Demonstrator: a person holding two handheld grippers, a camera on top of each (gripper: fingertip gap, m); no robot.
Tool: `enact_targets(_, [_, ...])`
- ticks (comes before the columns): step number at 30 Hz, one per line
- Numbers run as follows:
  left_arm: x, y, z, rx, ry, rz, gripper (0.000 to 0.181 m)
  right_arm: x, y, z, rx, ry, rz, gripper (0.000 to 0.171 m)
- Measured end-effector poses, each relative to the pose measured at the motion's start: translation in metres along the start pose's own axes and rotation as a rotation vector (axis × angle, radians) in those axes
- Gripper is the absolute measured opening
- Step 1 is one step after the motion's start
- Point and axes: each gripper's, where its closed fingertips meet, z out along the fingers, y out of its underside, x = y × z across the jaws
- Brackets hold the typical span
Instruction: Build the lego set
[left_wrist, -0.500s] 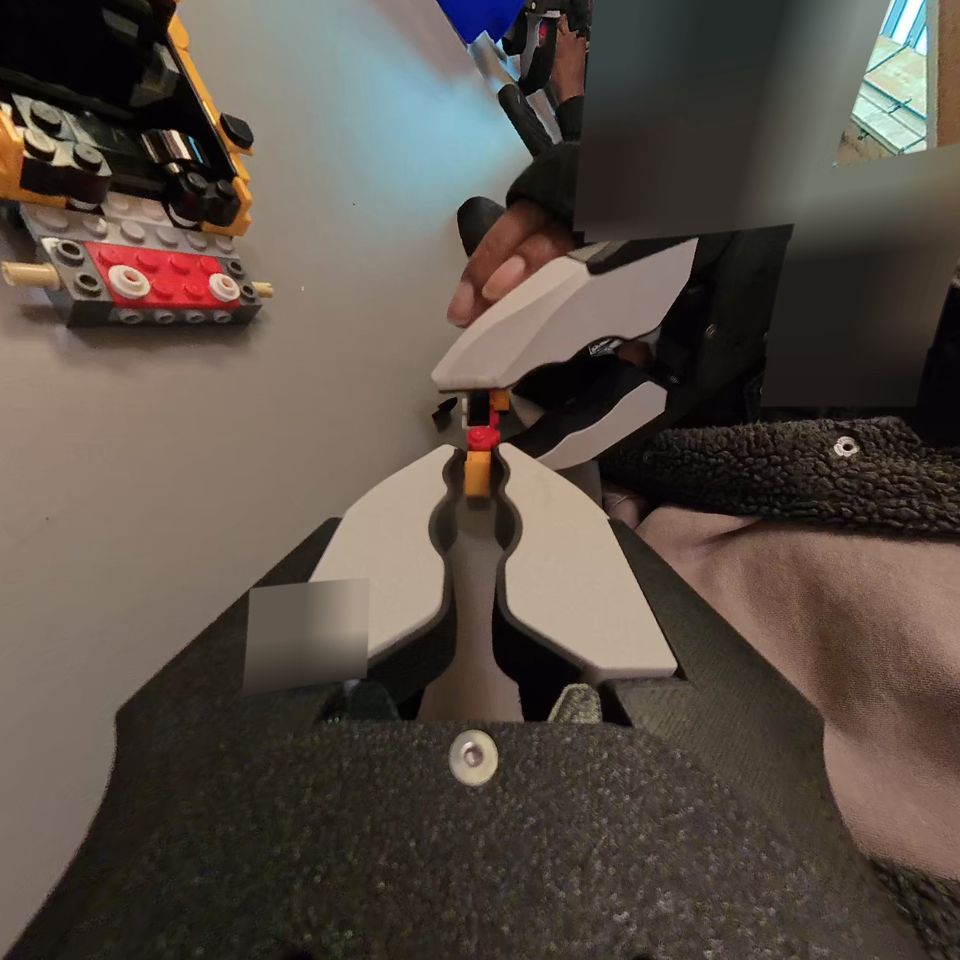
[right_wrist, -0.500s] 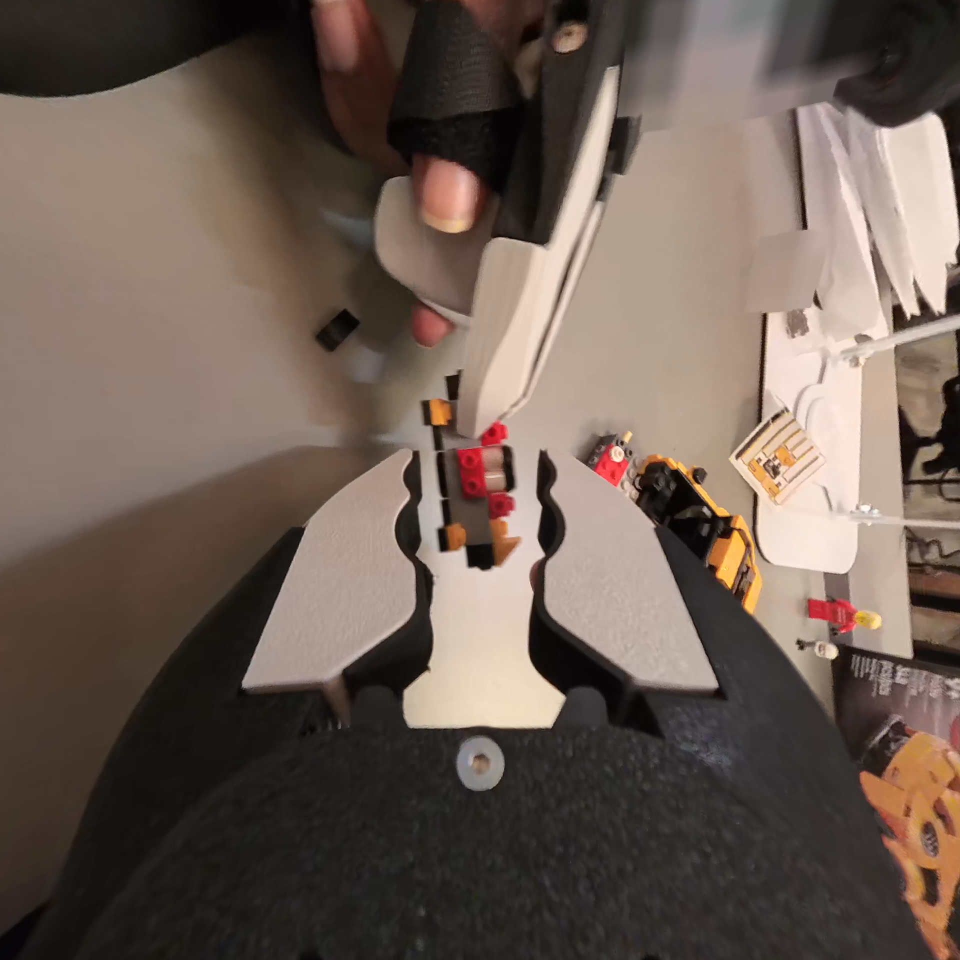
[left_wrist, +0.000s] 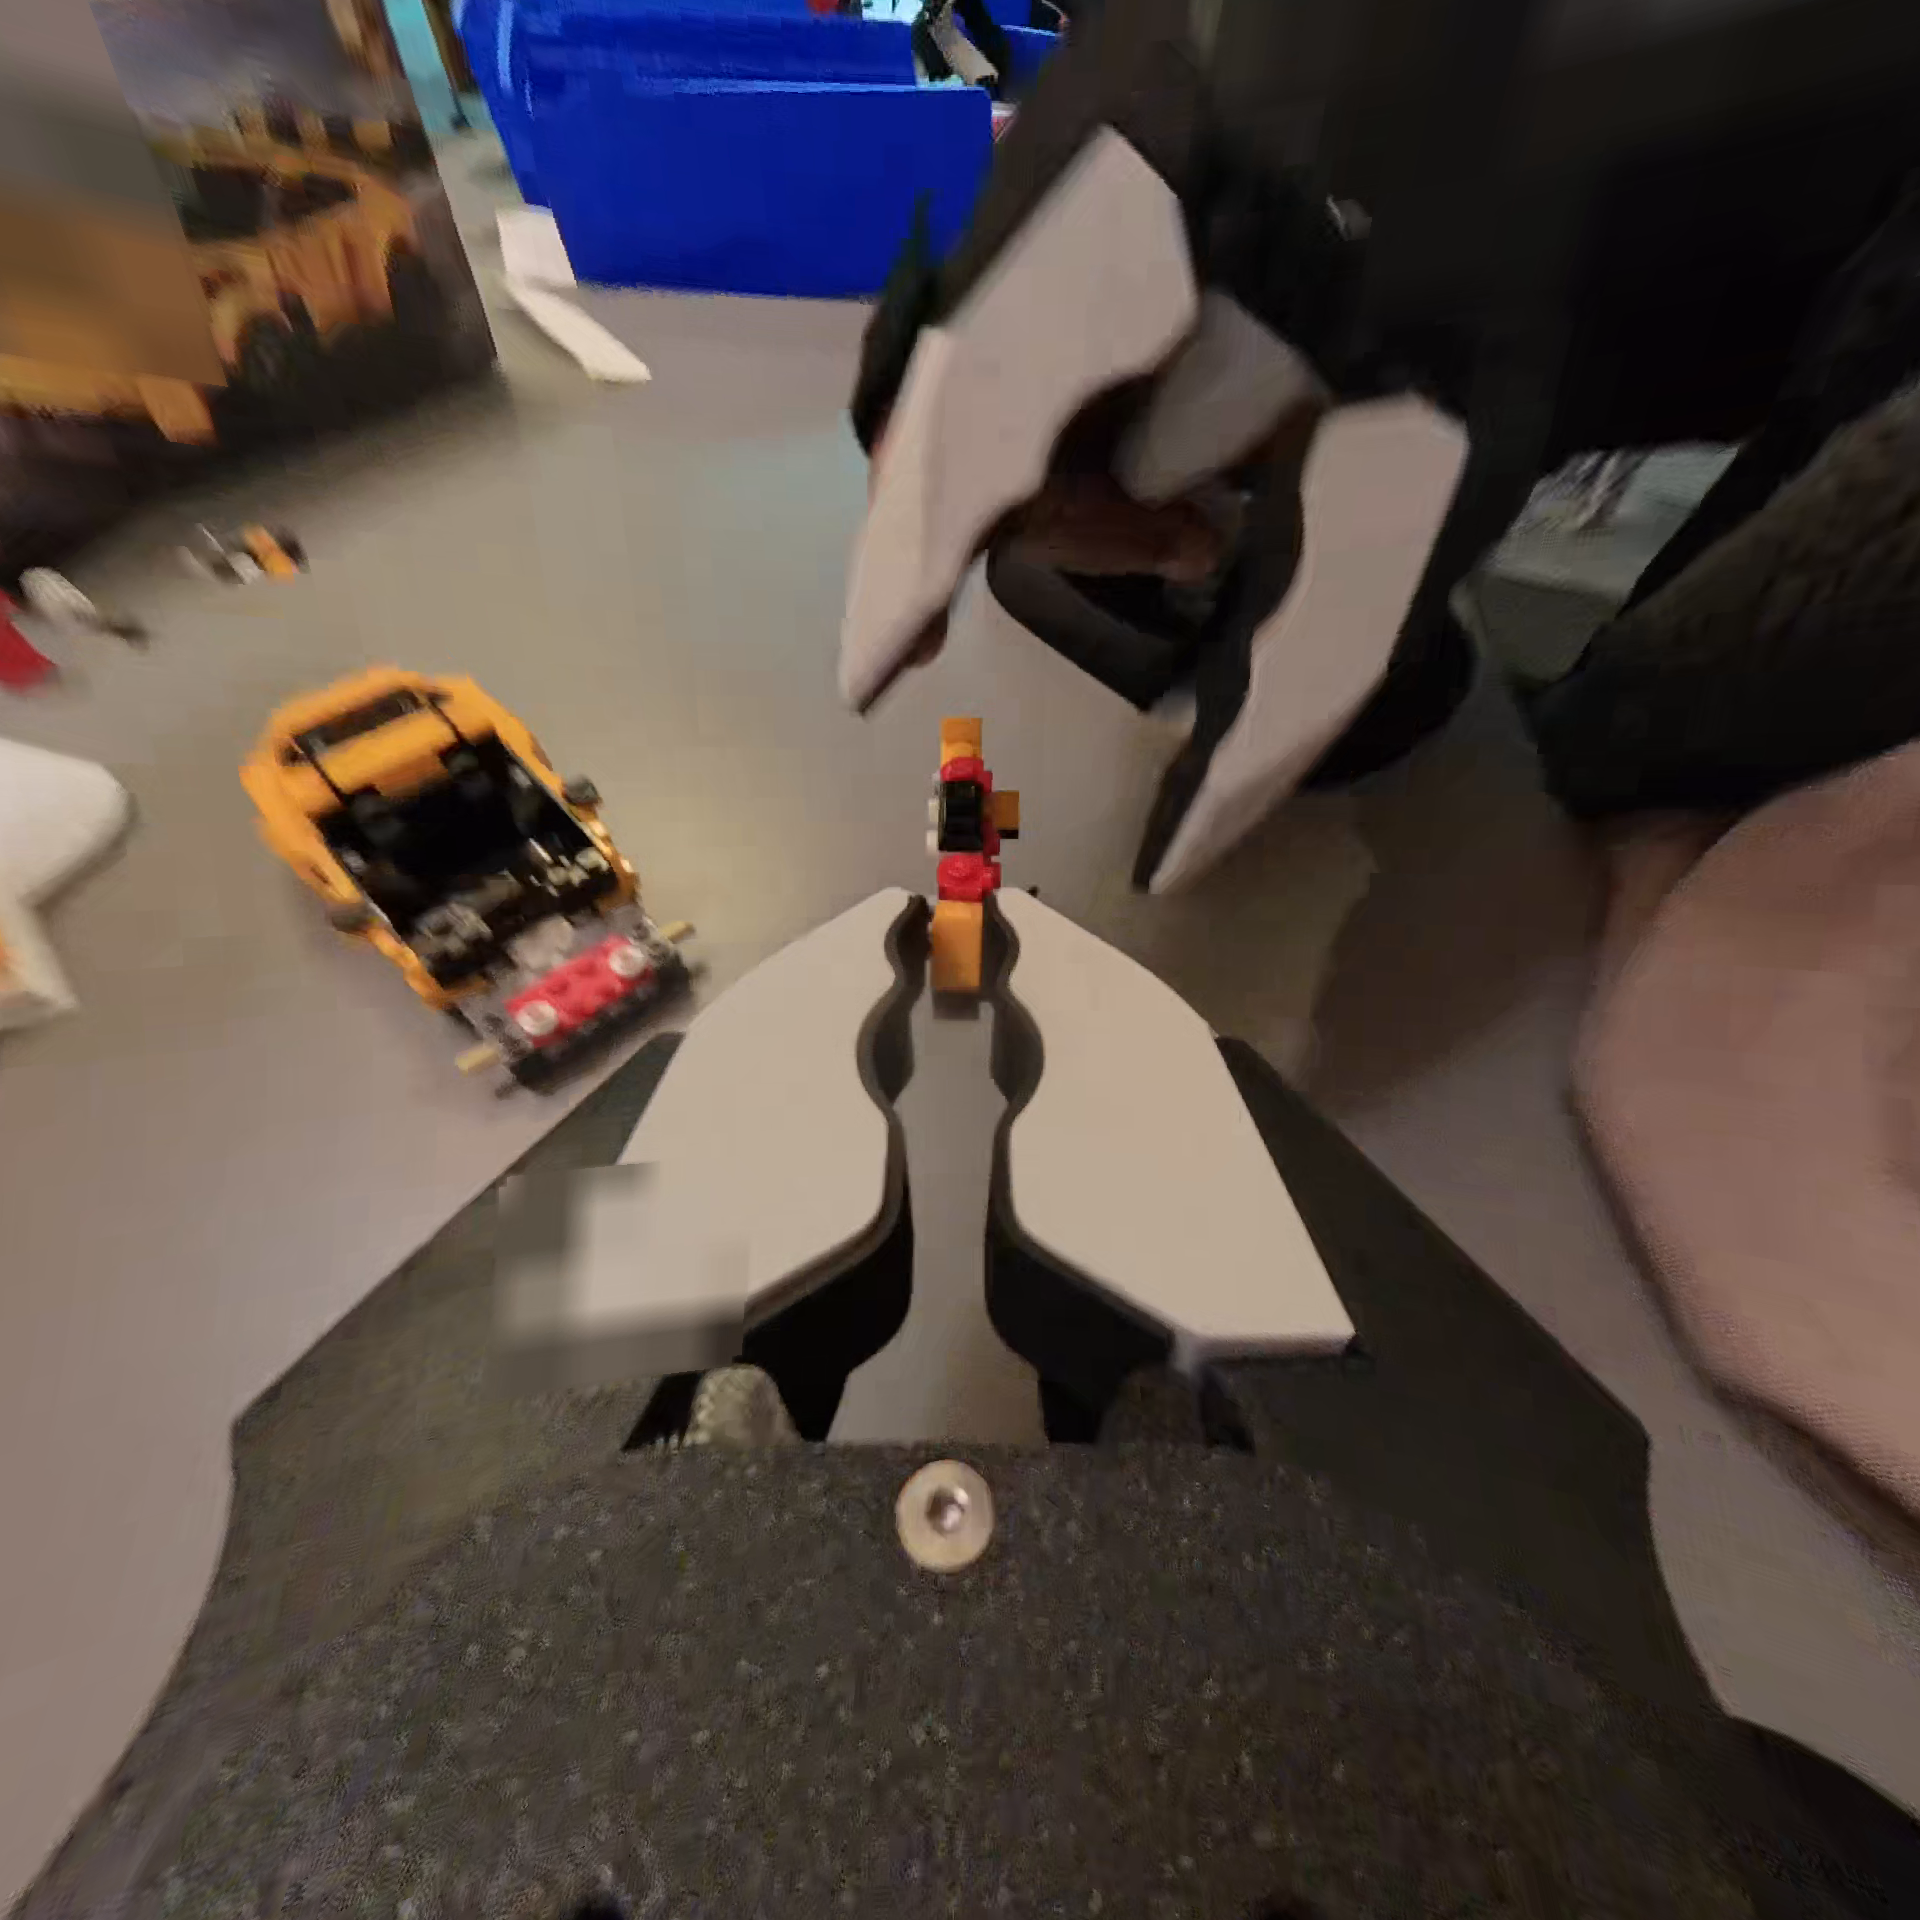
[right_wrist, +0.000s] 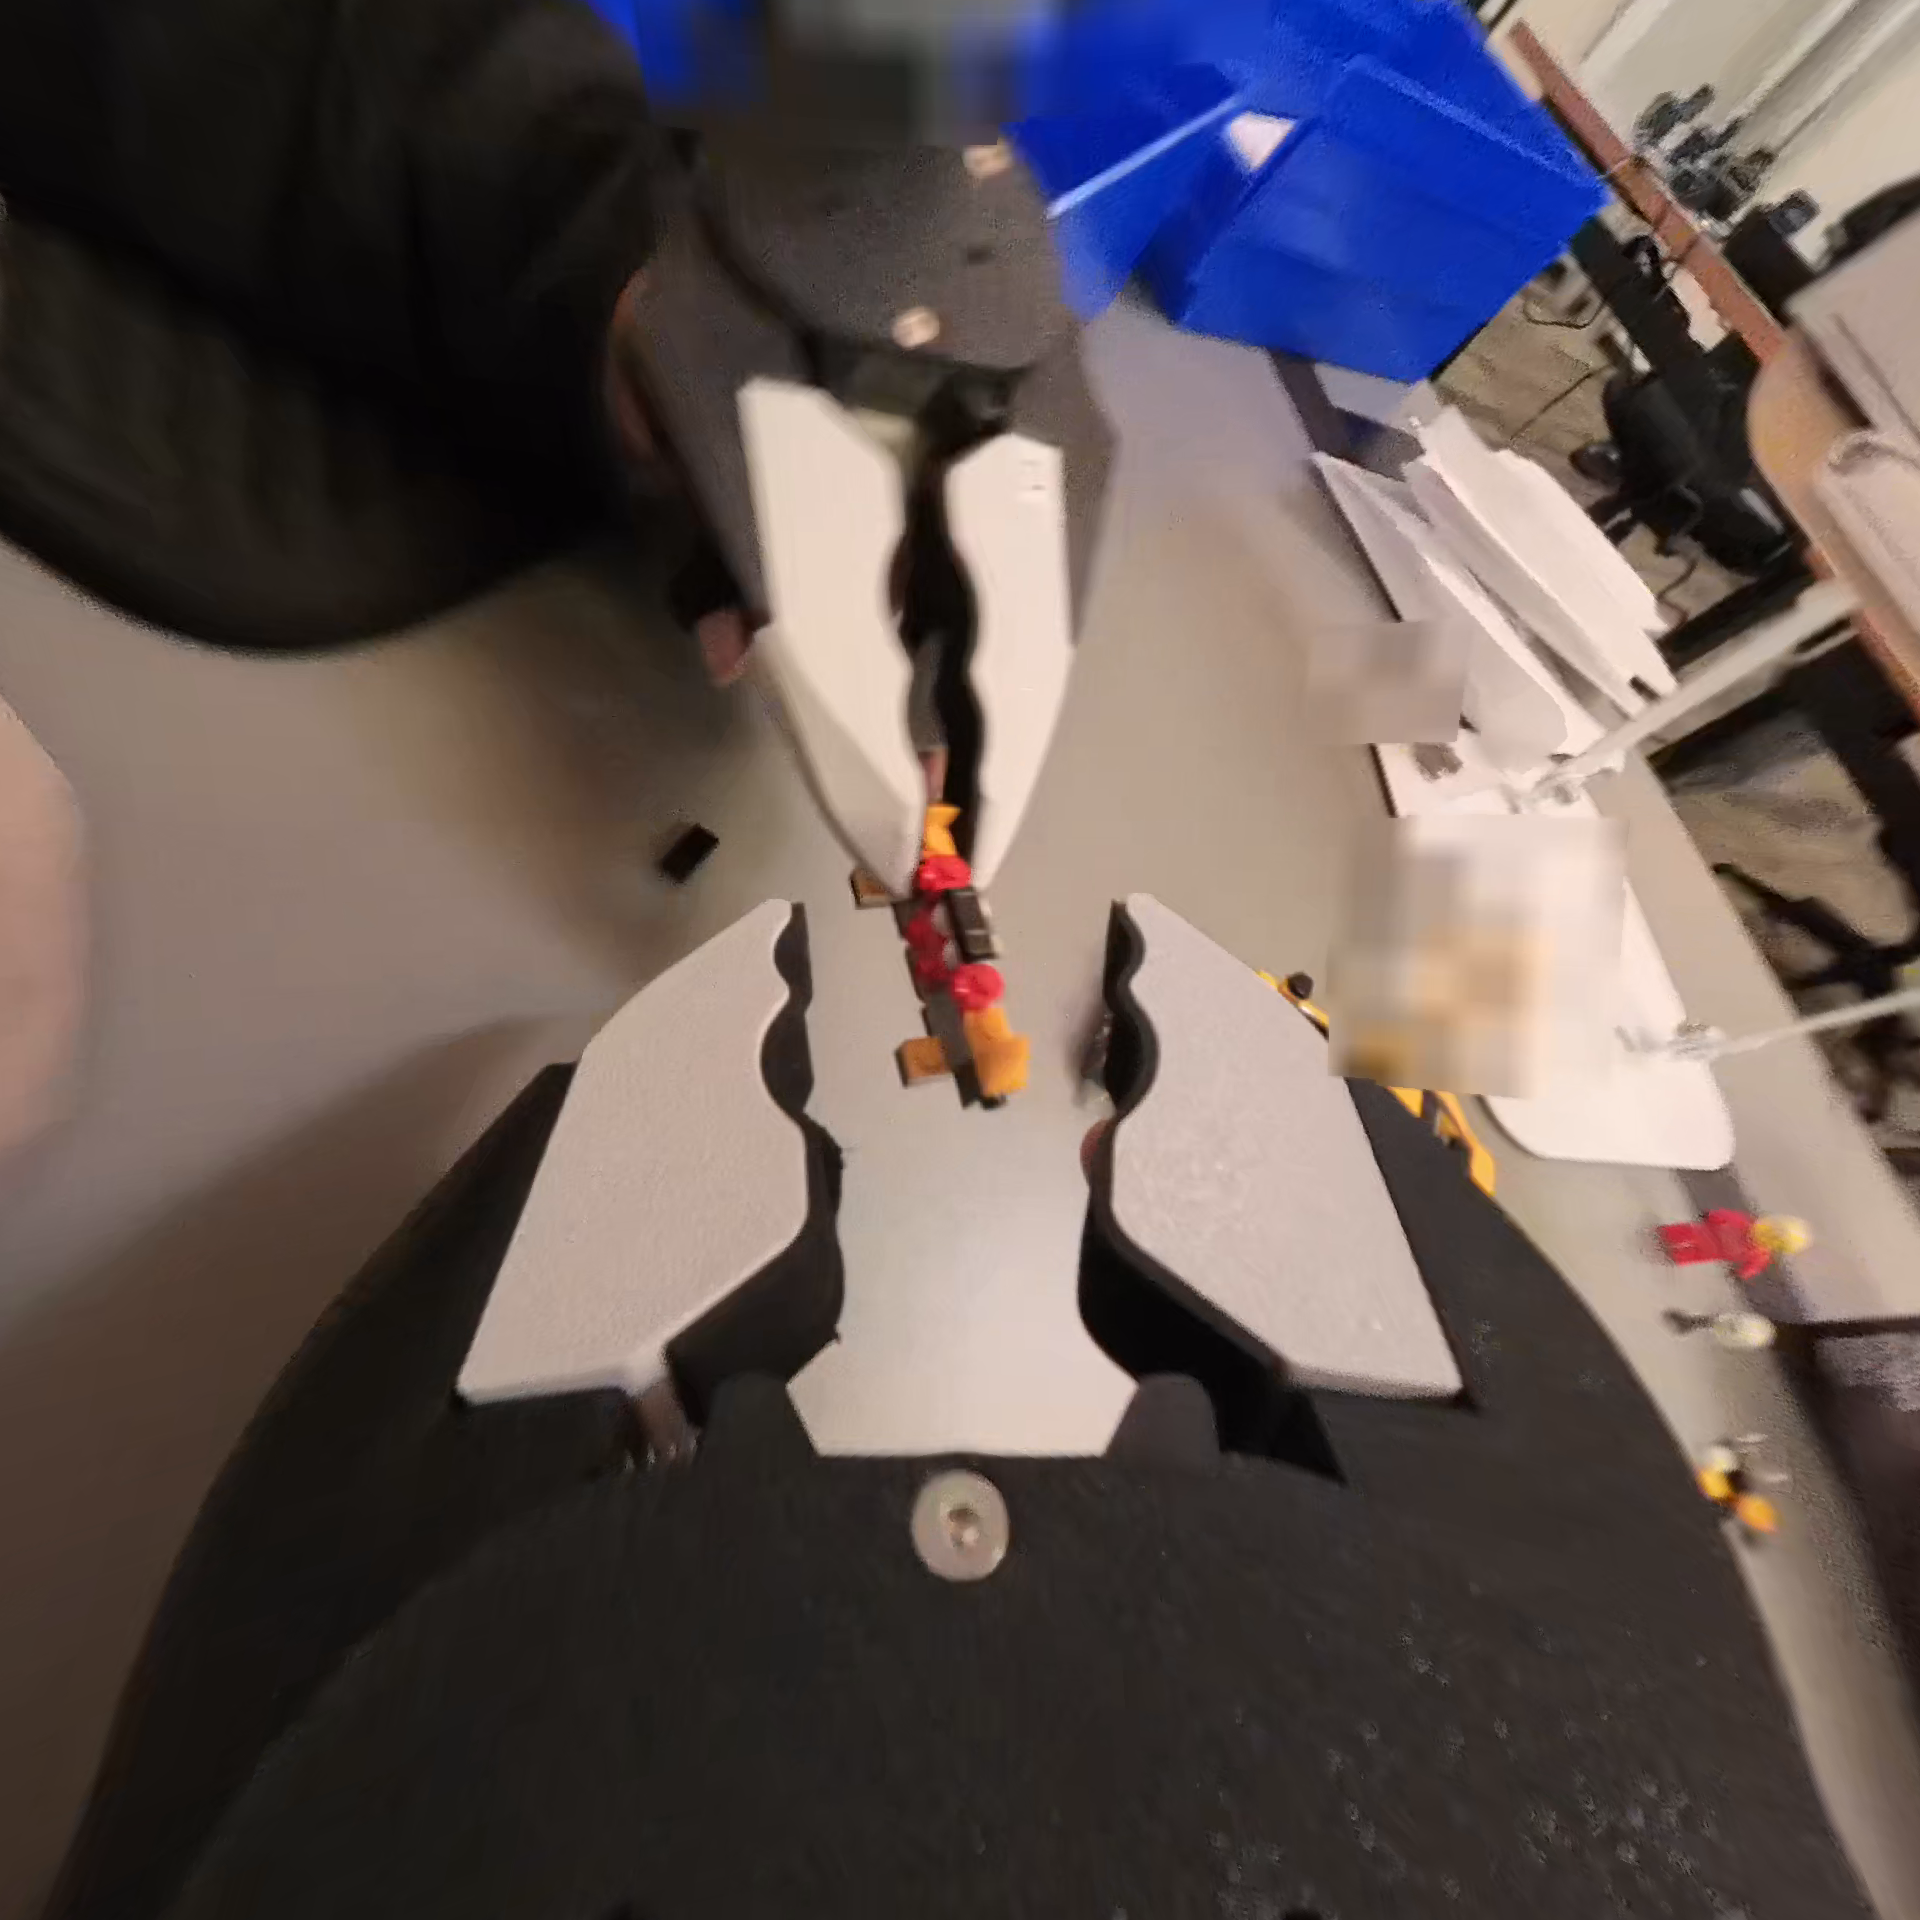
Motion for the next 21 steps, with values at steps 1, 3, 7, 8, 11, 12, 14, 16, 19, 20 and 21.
enact_targets(1, [0.001,-0.001,0.000,0.003,-0.022,0.068,0.010,0.005,0.000,-0.007,0.032,0.003,0.058,0.053])
enact_targets(3, [0.004,-0.005,0.001,0.025,-0.046,0.157,0.010,0.012,0.004,-0.020,0.071,0.014,0.132,0.051])
enact_targets(7, [0.006,-0.011,-0.001,0.059,-0.063,0.200,0.010,0.012,0.014,-0.033,0.102,0.013,0.186,0.046])
enact_targets(8, [0.006,-0.011,-0.002,0.063,-0.060,0.201,0.010,0.011,0.017,-0.034,0.099,0.012,0.186,0.045])
enact_targets(11, [0.008,-0.010,0.000,0.060,-0.044,0.195,0.010,0.005,0.023,-0.033,0.097,-0.008,0.195,0.042])
enact_targets(12, [0.009,-0.009,0.001,0.058,-0.036,0.188,0.010,0.004,0.025,-0.032,0.099,-0.017,0.199,0.041])
enact_targets(14, [0.009,-0.007,0.002,0.053,-0.029,0.181,0.010,0.001,0.026,-0.029,0.100,-0.037,0.206,0.038])
enact_targets(16, [0.010,-0.007,0.002,0.052,-0.023,0.170,0.010,-0.003,0.026,-0.025,0.100,-0.058,0.209,0.036])
enact_targets(19, [0.010,-0.007,0.001,0.056,-0.003,0.122,0.010,-0.006,0.024,-0.020,0.112,-0.084,0.224,0.029])
enact_targets(20, [0.010,-0.008,0.001,0.061,0.006,0.096,0.010,-0.006,0.023,-0.019,0.120,-0.093,0.234,0.026])
enact_targets(21, [0.009,-0.009,0.000,0.066,0.014,0.065,0.010,-0.007,0.021,-0.018,0.130,-0.104,0.245,0.022])
